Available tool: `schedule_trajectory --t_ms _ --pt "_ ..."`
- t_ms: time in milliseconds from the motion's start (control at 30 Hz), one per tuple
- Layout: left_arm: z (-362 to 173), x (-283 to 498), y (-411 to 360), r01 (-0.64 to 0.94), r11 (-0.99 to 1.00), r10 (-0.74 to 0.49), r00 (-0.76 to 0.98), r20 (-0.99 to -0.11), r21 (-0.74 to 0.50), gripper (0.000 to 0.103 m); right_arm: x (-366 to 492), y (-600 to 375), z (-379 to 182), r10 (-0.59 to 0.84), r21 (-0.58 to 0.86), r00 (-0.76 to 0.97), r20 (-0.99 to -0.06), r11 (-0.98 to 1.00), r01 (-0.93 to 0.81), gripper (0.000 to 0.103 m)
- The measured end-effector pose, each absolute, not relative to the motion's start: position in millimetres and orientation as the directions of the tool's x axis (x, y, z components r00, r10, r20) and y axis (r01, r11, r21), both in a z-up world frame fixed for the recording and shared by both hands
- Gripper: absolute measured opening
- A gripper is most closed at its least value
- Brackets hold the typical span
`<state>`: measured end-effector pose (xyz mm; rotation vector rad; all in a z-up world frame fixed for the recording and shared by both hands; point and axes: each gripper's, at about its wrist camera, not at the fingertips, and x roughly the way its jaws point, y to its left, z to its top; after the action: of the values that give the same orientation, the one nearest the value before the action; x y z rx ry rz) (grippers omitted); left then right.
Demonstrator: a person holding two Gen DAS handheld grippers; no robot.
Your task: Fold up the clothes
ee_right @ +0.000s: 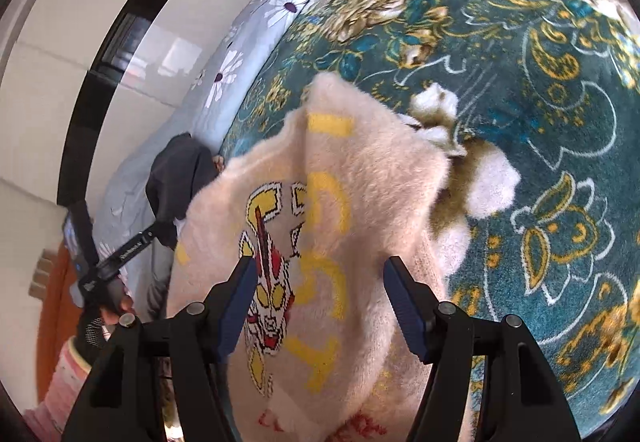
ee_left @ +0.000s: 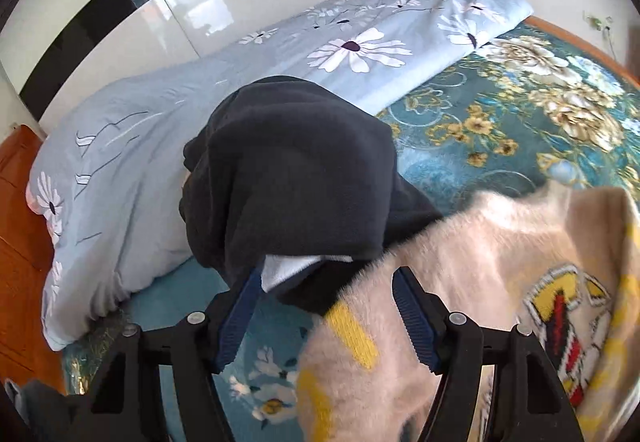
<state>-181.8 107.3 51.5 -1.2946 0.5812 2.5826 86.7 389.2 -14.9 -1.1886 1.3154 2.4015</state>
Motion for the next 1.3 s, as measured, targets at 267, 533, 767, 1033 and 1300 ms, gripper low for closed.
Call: schedule_trajectory --t_ms 267,533,767,1033,1300 --pt "-3 -50 104 -0.572 -0.802 0.361 -0.233 -0.903 -0.173 0.072 99 392 -23 -0.174 0.610 -0.647 -0.742 -0.577 -0.544 0.067" --pt "-43 -24 159 -0.526 -0.795 0.389 -0.059 -0.919 -0.302 0.072 153 425 -28 -0.106 0.734 -0.745 -0.659 -0.307 -0.606 0.067" --pt "-30 -2 185 -0.643 -0.741 0.327 -0.091 -0.941 -0.196 0.009 143 421 -28 -0.132 0.714 -0.722 -0.679 -0.348 -0.607 0.067" --pt "25 -71 165 -0.655 -0.749 0.193 -0.367 -0.910 0.105 0.009 143 420 -32 -0.150 0.729 -0.731 -0.666 -0.342 -0.594 0.067" --pt "11 -177 128 -0.528 -0.845 0.141 -0.366 -0.920 0.081 0.017 121 410 -46 -0.221 0.677 -0.652 -0.726 -0.397 -0.619 0.067"
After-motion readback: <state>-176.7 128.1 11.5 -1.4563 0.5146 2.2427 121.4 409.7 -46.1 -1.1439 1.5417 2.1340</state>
